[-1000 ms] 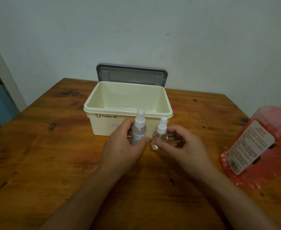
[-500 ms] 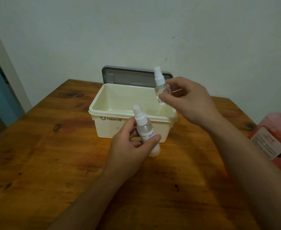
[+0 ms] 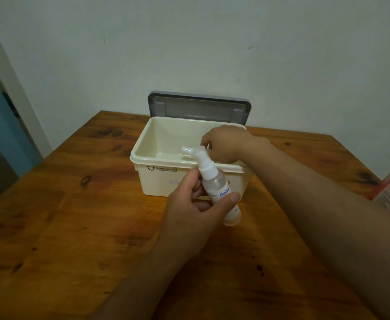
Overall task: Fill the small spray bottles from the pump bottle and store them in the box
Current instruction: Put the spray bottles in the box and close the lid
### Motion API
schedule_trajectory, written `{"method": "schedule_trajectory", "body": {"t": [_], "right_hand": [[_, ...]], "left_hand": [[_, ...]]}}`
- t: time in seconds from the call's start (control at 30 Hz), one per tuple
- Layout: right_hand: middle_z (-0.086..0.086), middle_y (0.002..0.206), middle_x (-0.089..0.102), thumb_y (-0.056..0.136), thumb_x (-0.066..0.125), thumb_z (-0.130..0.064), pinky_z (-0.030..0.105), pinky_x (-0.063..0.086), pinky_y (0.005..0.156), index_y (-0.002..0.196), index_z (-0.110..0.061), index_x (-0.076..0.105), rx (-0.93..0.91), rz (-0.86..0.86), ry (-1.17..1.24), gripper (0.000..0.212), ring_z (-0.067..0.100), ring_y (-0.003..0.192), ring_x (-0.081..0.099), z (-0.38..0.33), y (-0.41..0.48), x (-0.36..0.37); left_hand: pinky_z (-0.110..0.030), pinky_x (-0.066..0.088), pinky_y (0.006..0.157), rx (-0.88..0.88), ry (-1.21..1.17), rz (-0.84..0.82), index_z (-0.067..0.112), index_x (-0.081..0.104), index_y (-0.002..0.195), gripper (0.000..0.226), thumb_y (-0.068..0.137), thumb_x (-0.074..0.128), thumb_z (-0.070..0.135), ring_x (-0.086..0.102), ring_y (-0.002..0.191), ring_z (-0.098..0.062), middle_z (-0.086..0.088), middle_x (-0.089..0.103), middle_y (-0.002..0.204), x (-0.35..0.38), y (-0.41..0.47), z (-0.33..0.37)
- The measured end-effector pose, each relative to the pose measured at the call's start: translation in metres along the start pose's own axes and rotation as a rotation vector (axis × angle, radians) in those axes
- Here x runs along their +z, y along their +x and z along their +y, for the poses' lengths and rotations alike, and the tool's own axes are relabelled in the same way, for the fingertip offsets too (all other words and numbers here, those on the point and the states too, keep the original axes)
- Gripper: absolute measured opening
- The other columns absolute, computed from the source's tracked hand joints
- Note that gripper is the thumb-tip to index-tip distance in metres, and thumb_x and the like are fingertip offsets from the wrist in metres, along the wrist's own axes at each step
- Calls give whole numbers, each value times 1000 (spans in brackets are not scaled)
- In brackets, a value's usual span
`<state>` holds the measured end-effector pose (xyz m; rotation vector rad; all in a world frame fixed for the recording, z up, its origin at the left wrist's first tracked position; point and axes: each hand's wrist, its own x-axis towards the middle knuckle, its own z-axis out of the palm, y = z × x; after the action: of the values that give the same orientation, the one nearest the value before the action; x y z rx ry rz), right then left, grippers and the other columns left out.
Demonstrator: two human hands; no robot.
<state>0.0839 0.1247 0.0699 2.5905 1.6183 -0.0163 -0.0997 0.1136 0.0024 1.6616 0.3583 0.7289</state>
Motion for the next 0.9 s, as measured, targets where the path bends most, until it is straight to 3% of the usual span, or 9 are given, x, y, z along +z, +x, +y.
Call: {"method": "schedule_trajectory", "body": {"t": [0.33,0.47,0.73,0.9], "right_hand": [[-1,97,60,93,61,-19,29,45,77,116,-16,66,-18,-78,17,24,19,90,57,-5,14,10],[-1,93,59,94,60,-20,30,48,83,111,-15,67,-10,-86,38,19,18,88,57,-4,15,12],[-1,90,60,92,63,-21,28,43,74,104,-17,65,4,-65,48,14,17,83,56,-2,13,11],[-1,99,62,92,62,-22,28,44,78,117,-17,66,8,-35,79,26,16,88,54,0,4,4]], "left_hand": [[-12,53,75,-1,12,-20,35,51,116,49,75,76,26,59,103,9,13,64,113,0,0,2],[-16,55,79,3,22,-23,26,52,123,53,75,75,27,59,105,6,12,64,116,1,0,2],[-14,54,76,13,4,-11,26,52,123,55,74,76,27,61,104,5,11,65,114,1,1,1],[-14,54,75,11,-13,-12,28,52,120,51,75,76,23,62,101,4,11,66,112,1,1,1]]}}
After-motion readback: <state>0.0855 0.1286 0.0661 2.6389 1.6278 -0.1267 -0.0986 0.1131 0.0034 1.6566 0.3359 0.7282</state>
